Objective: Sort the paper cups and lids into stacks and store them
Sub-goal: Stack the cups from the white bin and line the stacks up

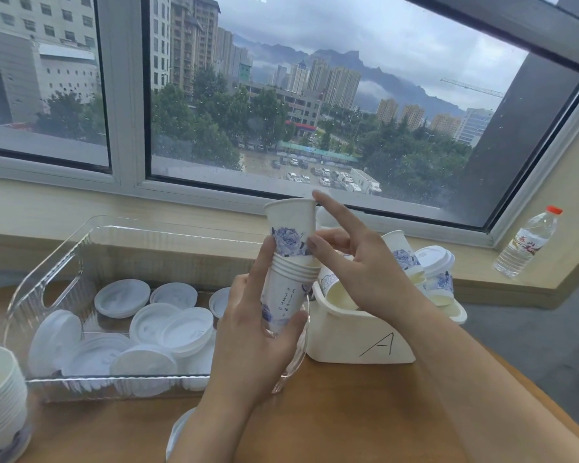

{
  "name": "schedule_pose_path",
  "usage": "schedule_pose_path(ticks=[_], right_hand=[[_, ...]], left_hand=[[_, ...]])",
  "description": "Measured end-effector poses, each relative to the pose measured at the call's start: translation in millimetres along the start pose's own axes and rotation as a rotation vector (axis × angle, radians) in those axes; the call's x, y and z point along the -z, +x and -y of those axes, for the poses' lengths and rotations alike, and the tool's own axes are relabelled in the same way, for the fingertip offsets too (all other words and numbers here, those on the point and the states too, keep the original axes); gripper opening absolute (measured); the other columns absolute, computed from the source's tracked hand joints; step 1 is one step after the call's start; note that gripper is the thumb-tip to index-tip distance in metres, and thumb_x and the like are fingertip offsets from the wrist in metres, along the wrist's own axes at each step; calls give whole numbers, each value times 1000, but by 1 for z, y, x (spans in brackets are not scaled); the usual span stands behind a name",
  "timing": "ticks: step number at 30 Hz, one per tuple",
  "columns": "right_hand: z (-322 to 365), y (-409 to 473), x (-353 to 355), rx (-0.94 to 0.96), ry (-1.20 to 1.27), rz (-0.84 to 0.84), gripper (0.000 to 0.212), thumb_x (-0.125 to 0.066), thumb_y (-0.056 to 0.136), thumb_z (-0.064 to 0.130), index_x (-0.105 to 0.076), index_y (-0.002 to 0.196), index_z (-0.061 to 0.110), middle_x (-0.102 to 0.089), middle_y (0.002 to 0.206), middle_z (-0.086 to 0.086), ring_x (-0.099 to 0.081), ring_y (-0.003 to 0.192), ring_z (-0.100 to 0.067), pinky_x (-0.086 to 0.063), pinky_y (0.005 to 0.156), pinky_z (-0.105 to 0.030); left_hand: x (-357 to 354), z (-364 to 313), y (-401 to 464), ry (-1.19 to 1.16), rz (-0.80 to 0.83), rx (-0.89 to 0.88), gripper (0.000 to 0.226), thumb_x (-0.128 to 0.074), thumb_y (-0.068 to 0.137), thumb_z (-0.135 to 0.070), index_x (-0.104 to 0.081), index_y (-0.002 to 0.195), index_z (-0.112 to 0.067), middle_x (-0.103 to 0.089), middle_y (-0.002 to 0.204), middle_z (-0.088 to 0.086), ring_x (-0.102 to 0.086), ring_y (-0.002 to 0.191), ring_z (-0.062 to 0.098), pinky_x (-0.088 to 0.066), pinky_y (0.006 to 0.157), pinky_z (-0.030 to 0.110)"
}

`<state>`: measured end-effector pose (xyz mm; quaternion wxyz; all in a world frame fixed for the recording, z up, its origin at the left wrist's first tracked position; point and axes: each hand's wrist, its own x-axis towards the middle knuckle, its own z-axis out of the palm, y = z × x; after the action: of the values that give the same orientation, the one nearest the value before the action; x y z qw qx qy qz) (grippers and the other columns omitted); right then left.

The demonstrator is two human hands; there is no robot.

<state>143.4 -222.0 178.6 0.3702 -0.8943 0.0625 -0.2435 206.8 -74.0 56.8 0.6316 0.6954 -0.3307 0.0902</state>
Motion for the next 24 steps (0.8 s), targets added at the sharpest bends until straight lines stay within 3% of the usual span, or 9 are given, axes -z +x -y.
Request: schedule_pose_path(ticks=[5, 8, 13, 18, 21, 24], right_hand=[[-8, -3, -2, 13, -36, -59, 39, -61, 106, 33, -60, 143, 45, -76, 114, 24, -63, 117, 11, -45, 107, -21], [-11, -5, -5, 33, -75, -49, 27, -62, 105, 31, -74, 129, 37, -74, 119, 25, -62, 118, 12, -46, 104, -15], [-14, -6, -9, 41, -94, -21, 21, -68, 101, 30, -80, 118, 31, -76, 114, 24, -63, 113, 16, -42, 95, -3], [-15, 0, -9, 17, -121, 4, 18, -72, 98, 33, -81, 113, 34, -78, 109, 23, -66, 110, 7, -50, 96, -20], [-19, 7, -7, -7, -161, -72, 26, -74, 95, 40, -77, 121, 36, -76, 111, 23, -68, 106, 4, -54, 99, -29], [-22, 21, -4, -24, -247, -152, 37, -75, 94, 44, -69, 130, 37, -72, 121, 19, -68, 108, 3, -54, 102, -35]], left_hand=[[2, 4, 1, -16, -22, 30, 109, -85, 84, -29, -13, 153, -70, -55, 120, -17, -61, 92, 4, -54, 79, 26], [6, 7, 5, -12, -40, 41, 110, -85, 82, -31, -11, 153, -70, -56, 120, -16, -62, 93, 6, -55, 81, 31], [7, 7, 5, 11, -40, 53, 112, -85, 82, -33, -7, 153, -72, -56, 116, -13, -63, 85, 14, -56, 79, 36], [8, 11, 5, 16, -56, 52, 104, -85, 82, -31, -17, 150, -72, -55, 114, -16, -62, 82, 9, -53, 73, 28], [12, 16, 7, 33, -108, 57, 90, -84, 82, -31, -31, 145, -67, -54, 112, -15, -59, 90, 0, -51, 71, 26], [17, 21, 10, 40, -155, 80, 87, -84, 83, -31, -33, 146, -63, -57, 114, -8, -60, 91, 3, -53, 73, 29]])
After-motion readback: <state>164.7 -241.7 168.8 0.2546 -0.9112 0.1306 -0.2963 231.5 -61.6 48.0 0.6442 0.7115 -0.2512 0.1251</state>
